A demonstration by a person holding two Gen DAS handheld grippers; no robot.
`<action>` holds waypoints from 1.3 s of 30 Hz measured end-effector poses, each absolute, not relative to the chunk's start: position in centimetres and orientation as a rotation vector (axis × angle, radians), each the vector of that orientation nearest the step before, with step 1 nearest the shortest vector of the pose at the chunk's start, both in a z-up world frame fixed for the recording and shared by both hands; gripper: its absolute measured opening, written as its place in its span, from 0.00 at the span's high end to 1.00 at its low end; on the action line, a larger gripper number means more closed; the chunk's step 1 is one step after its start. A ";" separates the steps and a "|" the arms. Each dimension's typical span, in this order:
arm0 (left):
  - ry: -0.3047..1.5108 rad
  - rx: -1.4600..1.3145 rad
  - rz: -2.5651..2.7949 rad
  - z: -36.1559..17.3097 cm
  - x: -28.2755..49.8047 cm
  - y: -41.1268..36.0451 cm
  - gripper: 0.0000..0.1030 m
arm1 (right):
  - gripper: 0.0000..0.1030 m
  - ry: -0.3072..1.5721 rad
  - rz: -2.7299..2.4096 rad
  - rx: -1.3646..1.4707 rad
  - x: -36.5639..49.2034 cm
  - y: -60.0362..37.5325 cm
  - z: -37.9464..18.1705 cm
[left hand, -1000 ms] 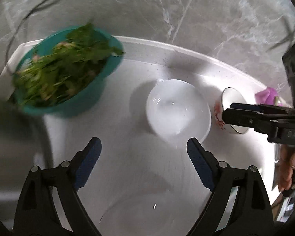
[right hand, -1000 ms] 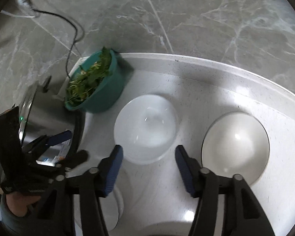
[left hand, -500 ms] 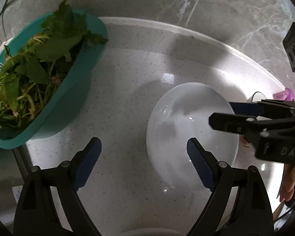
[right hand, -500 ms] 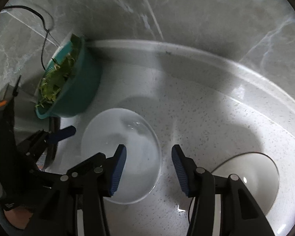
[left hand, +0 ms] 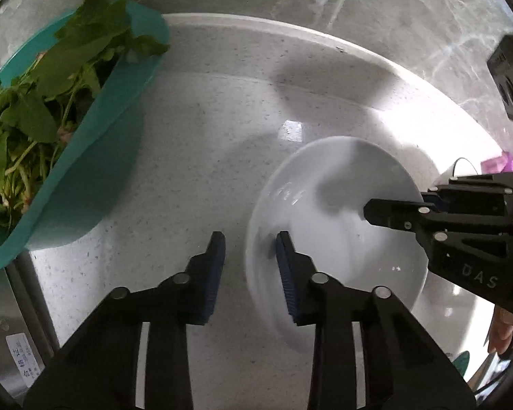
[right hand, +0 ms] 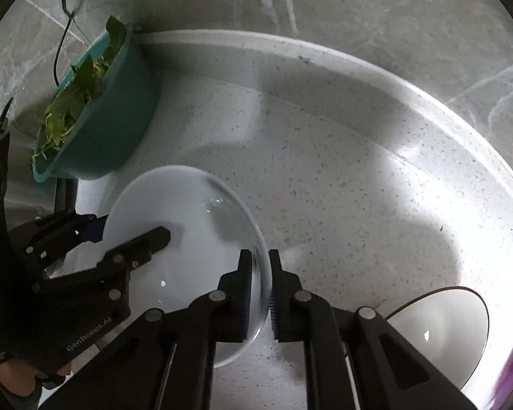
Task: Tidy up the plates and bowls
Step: 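Grip the small white bowl rim with both tools and lift it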
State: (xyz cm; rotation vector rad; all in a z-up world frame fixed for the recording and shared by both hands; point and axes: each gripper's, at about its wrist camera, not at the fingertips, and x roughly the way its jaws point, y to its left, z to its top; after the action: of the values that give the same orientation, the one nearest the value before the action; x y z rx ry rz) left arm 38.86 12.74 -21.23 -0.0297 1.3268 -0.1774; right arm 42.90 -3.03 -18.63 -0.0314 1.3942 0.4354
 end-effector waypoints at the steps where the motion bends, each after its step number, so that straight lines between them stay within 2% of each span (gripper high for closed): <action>1: 1.327 -0.022 -0.191 -21.3 38.9 12.3 0.85 | 0.90 1.392 0.436 -0.034 42.9 -3.0 -18.6; 12: 1.325 -0.040 -0.199 -20.7 37.9 12.0 0.86 | 0.91 1.368 0.431 -0.020 42.6 -3.0 -18.0; 22: 1.256 -0.022 -0.185 -14.8 34.8 13.4 0.87 | 0.91 1.301 0.483 -0.020 40.6 -2.0 -13.4; 31: 1.233 -0.057 -0.113 -10.4 23.6 18.1 0.87 | 0.92 1.259 0.654 -0.077 33.8 3.3 -9.7; 39: 1.316 -0.120 -0.069 -13.7 15.7 20.3 0.87 | 0.92 1.332 0.733 -0.136 27.8 7.3 -12.4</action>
State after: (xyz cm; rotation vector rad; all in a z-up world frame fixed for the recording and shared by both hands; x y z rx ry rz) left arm 15.65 20.30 -13.73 -0.1201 1.3157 -0.0685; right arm 27.82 7.26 -12.44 -0.1361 1.3319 0.7328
